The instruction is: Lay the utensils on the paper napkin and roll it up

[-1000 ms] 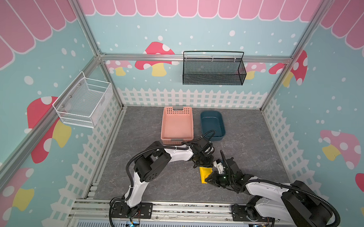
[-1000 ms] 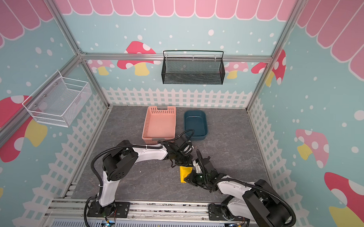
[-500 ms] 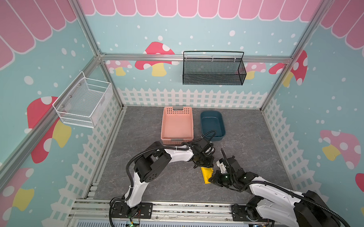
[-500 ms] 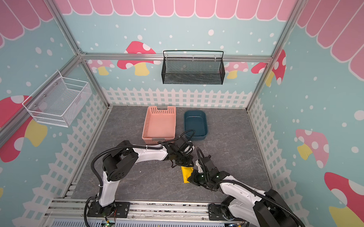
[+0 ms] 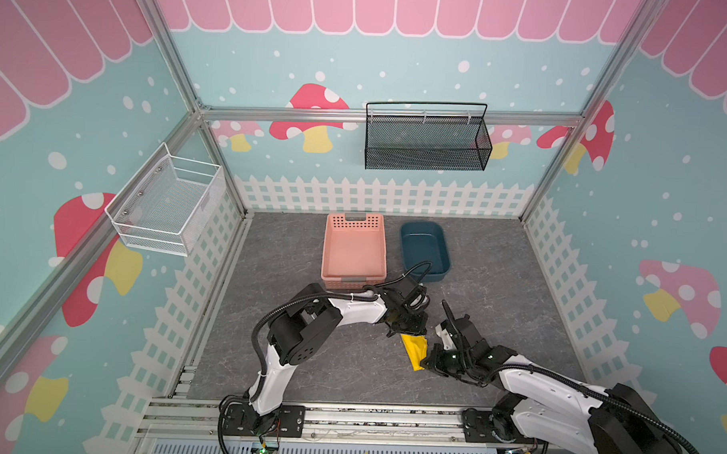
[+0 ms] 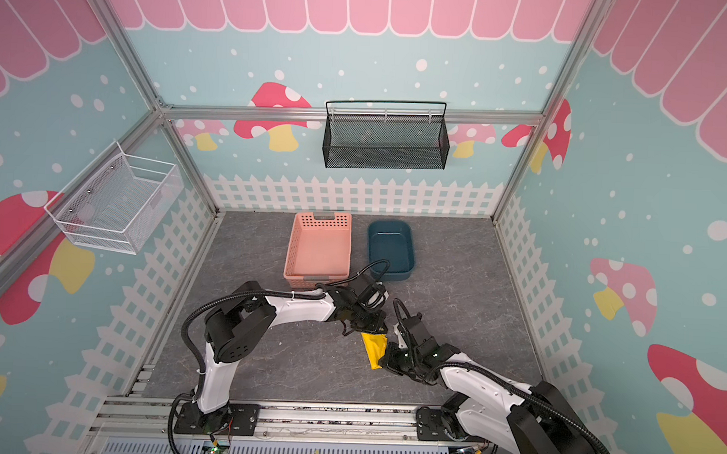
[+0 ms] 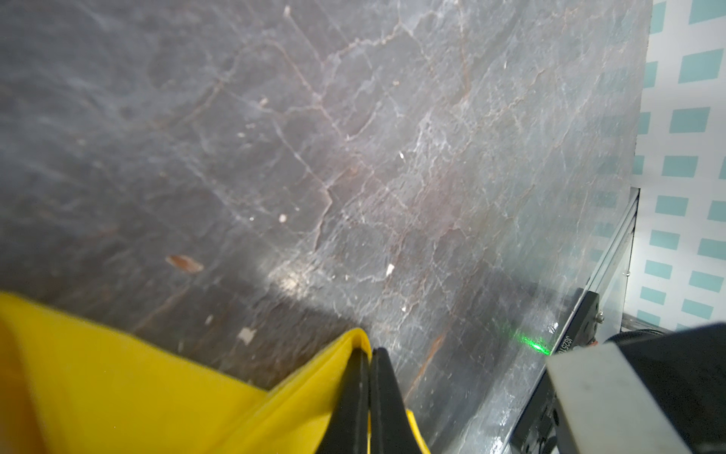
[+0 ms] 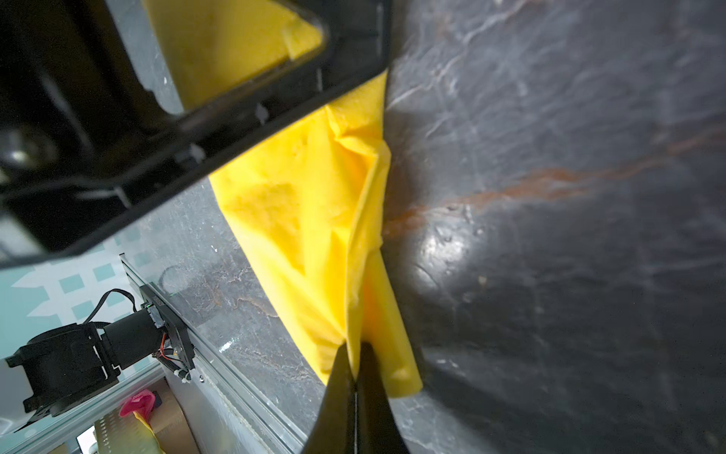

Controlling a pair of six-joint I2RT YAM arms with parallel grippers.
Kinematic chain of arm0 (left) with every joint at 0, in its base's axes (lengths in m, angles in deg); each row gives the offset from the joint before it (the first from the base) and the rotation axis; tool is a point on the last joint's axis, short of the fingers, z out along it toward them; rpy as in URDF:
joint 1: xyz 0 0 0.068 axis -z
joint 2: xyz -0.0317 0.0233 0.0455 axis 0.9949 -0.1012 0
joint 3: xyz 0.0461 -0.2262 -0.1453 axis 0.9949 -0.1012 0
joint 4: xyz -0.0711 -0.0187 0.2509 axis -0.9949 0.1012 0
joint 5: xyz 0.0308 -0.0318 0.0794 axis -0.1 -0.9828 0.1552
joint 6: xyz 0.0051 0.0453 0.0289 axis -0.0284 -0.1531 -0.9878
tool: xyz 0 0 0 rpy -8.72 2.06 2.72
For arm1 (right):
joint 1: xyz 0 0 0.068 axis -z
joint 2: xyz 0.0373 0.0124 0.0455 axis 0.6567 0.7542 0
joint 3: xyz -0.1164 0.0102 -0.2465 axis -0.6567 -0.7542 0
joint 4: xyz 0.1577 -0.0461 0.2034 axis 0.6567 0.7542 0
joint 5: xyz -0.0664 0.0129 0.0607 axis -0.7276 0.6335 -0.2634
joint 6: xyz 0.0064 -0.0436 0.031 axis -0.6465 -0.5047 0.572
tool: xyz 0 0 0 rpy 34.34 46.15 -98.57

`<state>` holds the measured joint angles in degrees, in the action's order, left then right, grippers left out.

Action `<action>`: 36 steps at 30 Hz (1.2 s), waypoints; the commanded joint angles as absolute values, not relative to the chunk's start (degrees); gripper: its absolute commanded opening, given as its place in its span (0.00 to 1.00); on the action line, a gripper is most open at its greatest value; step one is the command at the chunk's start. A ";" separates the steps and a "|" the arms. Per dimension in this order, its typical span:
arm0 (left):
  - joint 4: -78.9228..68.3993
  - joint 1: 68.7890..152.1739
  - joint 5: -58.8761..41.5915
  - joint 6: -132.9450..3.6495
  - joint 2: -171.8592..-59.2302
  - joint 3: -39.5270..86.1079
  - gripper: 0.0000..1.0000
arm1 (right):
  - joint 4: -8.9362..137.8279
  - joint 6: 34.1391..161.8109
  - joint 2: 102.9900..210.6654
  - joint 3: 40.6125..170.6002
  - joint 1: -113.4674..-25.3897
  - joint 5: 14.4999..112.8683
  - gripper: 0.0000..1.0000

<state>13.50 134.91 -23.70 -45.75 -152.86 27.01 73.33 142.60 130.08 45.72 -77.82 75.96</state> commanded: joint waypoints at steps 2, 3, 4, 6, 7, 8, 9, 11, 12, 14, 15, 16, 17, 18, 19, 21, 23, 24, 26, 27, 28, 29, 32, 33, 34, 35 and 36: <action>18.47 135.04 -18.10 -46.94 -151.46 25.85 0.12 | 76.50 142.04 131.15 43.20 -77.93 75.38 0.00; 18.41 135.06 -18.21 -46.77 -150.41 26.33 0.15 | 76.24 142.14 131.30 43.11 -77.94 75.42 0.00; 18.25 135.00 -18.34 -46.59 -149.31 26.87 0.18 | 75.79 142.16 131.41 43.01 -77.87 75.52 0.00; 18.23 134.91 -19.14 -46.46 -147.37 27.85 0.23 | 75.20 142.41 131.52 42.92 -77.94 75.51 0.00; 18.21 134.83 -19.09 -46.08 -146.17 28.07 0.25 | 74.99 142.54 131.59 42.85 -77.88 75.44 0.00; 18.24 134.73 -18.85 -45.64 -145.28 28.20 0.27 | 74.86 142.70 131.59 42.85 -77.88 75.43 0.00; 18.21 134.49 -18.62 -45.21 -144.02 28.19 0.28 | 74.61 142.83 131.60 42.85 -77.91 75.43 0.00; 18.51 133.97 -18.31 -44.64 -141.75 27.89 0.30 | 74.11 143.29 131.55 42.76 -77.90 75.48 0.00; 18.71 133.62 -18.05 -44.44 -140.51 27.48 0.31 | 73.93 143.38 131.48 42.76 -77.92 75.47 0.00; 19.25 133.02 -17.30 -44.08 -138.30 26.20 0.31 | 73.74 143.55 131.52 42.76 -77.89 75.43 0.00; 19.58 132.72 -16.92 -43.96 -137.19 25.38 0.31 | 73.65 143.58 131.45 42.63 -77.88 75.35 0.00; 19.87 132.45 -16.60 -43.90 -136.22 24.40 0.31 | 73.49 143.60 131.59 42.63 -77.90 75.42 0.00; 20.15 132.20 -16.45 -43.90 -135.48 23.46 0.31 | 73.38 143.56 131.74 42.68 -77.88 75.43 0.00; 20.23 132.10 -16.15 -43.90 -134.73 22.22 0.31 | 73.18 143.58 131.95 42.70 -77.90 75.55 0.00; 20.23 132.01 -15.99 -43.87 -134.03 20.91 0.30 | 73.04 143.56 132.17 42.76 -77.90 75.73 0.00; 20.26 132.00 -16.21 -43.44 -133.56 18.72 0.27 | 72.53 143.56 132.52 42.76 -77.90 76.06 0.00; 19.51 132.00 -17.11 -42.49 -133.64 16.43 0.22 | 72.24 143.56 132.81 42.76 -77.93 76.13 0.00; 18.71 132.00 -17.61 -41.90 -133.79 15.58 0.20 | 72.16 143.60 132.91 42.85 -77.87 76.16 0.00; 16.34 132.19 -19.29 -40.34 -133.95 13.36 0.14 | 72.15 143.56 133.01 42.89 -77.88 76.13 0.00; 15.45 132.31 -19.86 -39.73 -134.12 12.61 0.12 | 72.14 143.47 133.01 42.93 -77.92 76.13 0.00; 14.72 132.53 -20.13 -39.21 -134.21 11.83 0.10 | 72.15 143.48 133.01 42.99 -77.90 76.09 0.00; 14.29 132.77 -20.11 -38.90 -134.42 11.36 0.09 | 72.15 143.51 133.09 42.94 -77.92 76.07 0.00; 13.13 133.10 -20.56 -38.23 -134.95 10.51 0.07 | 72.06 143.48 133.36 43.09 -77.87 76.13 0.00; 12.42 133.15 -20.99 -37.83 -135.24 10.23 0.06 | 71.98 143.39 133.52 43.20 -77.90 76.13 0.00; 11.61 133.15 -21.39 -37.45 -135.60 9.99 0.06 | 71.96 143.34 133.69 43.35 -77.88 76.22 0.00; 11.15 133.15 -21.70 -37.15 -136.06 9.95 0.05 | 71.94 143.16 133.86 43.50 -77.94 76.22 0.00; 10.72 133.15 -22.01 -36.88 -136.66 9.89 0.05 | 71.98 143.19 133.97 43.62 -77.88 76.31 0.00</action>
<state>13.90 133.03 -20.53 -38.67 -134.85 10.66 67.82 142.91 132.36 44.67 -77.82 78.36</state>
